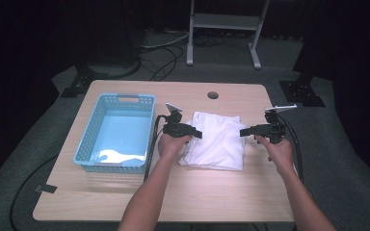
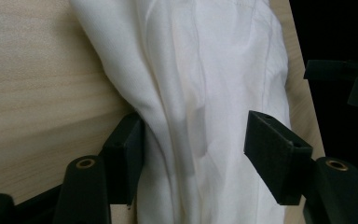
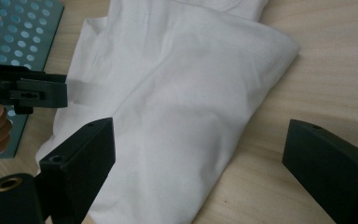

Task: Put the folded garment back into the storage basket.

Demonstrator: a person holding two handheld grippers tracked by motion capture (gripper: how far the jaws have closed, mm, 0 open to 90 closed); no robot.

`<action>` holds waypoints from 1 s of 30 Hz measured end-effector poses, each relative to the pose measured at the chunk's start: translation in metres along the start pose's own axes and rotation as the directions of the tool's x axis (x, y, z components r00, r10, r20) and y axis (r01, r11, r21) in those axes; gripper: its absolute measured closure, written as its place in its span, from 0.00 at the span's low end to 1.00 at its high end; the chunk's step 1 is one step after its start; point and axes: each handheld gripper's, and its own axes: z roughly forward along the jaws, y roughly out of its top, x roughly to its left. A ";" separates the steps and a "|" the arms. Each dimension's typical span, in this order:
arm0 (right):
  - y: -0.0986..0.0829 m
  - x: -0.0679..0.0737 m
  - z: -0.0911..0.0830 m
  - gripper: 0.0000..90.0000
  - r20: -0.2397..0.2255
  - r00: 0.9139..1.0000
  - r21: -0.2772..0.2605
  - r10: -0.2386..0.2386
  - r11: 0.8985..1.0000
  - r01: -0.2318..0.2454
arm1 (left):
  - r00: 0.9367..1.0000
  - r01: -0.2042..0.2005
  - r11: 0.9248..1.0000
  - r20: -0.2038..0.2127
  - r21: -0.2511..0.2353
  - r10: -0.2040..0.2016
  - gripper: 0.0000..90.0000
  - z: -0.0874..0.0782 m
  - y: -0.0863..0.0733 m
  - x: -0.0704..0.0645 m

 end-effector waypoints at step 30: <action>0.001 0.003 0.028 0.42 0.055 0.998 0.095 0.022 0.995 -0.027 | 0.996 -0.061 0.998 -0.067 0.013 0.062 0.57 0.002 -0.001 -0.006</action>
